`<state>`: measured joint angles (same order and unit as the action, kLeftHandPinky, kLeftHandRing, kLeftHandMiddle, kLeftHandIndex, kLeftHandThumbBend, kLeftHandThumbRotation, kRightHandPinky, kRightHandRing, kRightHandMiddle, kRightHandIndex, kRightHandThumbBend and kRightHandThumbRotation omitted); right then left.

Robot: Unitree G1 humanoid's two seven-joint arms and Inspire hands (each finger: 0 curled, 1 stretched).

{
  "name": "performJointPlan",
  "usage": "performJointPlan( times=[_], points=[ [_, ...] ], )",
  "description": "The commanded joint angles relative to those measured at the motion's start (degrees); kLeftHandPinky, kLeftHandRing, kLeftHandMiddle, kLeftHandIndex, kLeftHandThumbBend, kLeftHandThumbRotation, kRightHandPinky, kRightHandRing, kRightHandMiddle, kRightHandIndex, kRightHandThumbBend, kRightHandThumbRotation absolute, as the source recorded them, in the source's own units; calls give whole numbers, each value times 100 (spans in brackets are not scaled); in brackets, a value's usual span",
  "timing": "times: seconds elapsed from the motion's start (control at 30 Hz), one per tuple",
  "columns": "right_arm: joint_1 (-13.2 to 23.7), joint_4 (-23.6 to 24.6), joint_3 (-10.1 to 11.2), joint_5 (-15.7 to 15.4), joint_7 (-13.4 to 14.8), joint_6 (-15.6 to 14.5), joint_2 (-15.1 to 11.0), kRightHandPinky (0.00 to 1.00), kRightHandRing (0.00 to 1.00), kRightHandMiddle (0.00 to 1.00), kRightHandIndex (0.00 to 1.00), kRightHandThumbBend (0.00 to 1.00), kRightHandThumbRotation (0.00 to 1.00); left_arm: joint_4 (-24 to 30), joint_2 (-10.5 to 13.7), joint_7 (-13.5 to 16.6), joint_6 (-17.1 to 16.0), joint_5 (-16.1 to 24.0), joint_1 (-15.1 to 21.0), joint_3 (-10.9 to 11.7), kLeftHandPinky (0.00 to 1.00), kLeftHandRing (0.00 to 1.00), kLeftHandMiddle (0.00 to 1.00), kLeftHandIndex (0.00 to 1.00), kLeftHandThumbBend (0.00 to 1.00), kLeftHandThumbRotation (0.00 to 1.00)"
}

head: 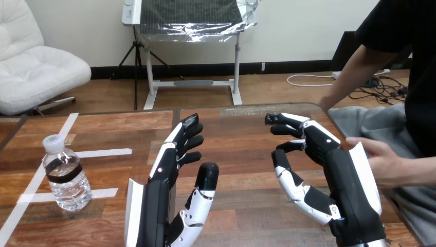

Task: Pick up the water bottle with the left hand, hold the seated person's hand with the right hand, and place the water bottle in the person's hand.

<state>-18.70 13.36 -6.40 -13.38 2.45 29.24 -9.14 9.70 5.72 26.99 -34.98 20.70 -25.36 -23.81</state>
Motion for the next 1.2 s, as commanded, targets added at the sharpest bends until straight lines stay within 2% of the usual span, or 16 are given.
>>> performJointPlan(
  times=[0.0,0.4,0.7,0.93,1.1,1.17],
  points=[
    [381,5,90,65,-22,141,4,60,74,79,72,25,0,151,-514,10,25,0,103,1,73,81,84,86,39,76],
    [396,47,94,52,-47,61,16,60,75,79,72,25,0,175,-505,18,14,-3,126,25,73,81,84,86,39,75],
    [433,-2,95,92,-65,99,15,61,75,79,72,25,0,168,-469,21,-134,-33,259,109,73,80,83,85,39,74],
    [446,-12,101,89,-75,82,32,61,75,79,72,26,0,350,-535,255,-53,300,414,388,69,77,81,83,40,70],
    [466,-44,103,67,-66,106,38,60,74,78,72,26,0,554,-488,229,131,404,439,537,70,78,82,83,41,69],
    [471,-55,102,66,-62,118,39,60,73,78,72,26,0,639,-449,261,165,505,490,671,71,79,83,83,41,70]
  ],
)
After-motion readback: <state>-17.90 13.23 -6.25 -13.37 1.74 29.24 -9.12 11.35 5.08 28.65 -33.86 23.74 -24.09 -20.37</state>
